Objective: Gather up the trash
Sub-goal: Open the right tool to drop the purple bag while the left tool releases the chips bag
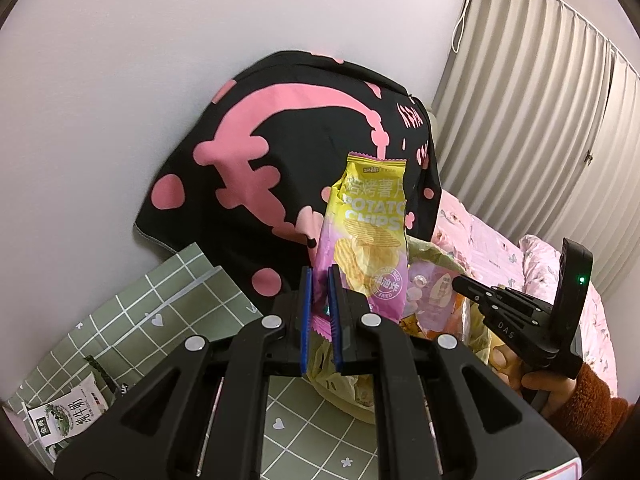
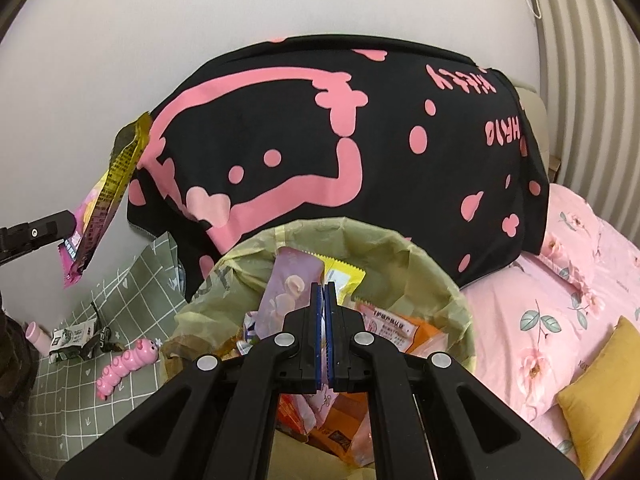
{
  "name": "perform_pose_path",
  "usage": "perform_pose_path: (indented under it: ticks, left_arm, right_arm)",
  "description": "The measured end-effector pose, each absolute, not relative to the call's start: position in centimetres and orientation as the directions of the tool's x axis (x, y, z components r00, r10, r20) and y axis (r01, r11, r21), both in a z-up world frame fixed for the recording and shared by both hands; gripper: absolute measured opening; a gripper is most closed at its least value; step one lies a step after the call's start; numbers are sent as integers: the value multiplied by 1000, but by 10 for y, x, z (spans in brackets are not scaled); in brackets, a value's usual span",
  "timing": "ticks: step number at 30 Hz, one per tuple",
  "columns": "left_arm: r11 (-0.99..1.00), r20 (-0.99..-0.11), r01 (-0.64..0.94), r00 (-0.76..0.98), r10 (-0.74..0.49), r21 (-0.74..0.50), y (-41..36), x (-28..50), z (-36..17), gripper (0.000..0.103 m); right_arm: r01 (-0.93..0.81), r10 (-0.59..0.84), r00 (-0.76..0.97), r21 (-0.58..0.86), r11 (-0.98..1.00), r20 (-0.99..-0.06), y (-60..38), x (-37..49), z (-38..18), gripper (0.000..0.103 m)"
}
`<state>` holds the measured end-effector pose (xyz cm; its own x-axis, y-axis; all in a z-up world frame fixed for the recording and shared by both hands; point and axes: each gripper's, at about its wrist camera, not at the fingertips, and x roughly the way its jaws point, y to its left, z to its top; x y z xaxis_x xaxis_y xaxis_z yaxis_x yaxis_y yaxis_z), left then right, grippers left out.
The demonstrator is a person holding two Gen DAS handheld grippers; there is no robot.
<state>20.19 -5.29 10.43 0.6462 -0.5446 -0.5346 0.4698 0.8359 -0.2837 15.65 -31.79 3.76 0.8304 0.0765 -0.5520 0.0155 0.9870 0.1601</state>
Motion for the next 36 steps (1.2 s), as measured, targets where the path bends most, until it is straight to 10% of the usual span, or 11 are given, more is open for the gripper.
perform_pose_path:
  ticks: [7,11,31,36]
  left_arm:
    - [825,-545,495,628,-556,-271,-65,202,100,8]
    - [811,-549,516,608,-574,-277,-75,205,98,8]
    - [728,-758,660,375,-534,-186,-211,218,34,8]
    - [716,-712,637,358,-604,-287,-195,220,41,35]
  right_arm:
    - [12,94,820,180,984,-565,-321,156,31,6]
    - [12,96,827,188,982,-553,-327,151,35,46]
    - [304,-146,820,205,930,-553,-422,80,35,46]
    - [304,-152,816,191,933,-558,-420,80,34,46]
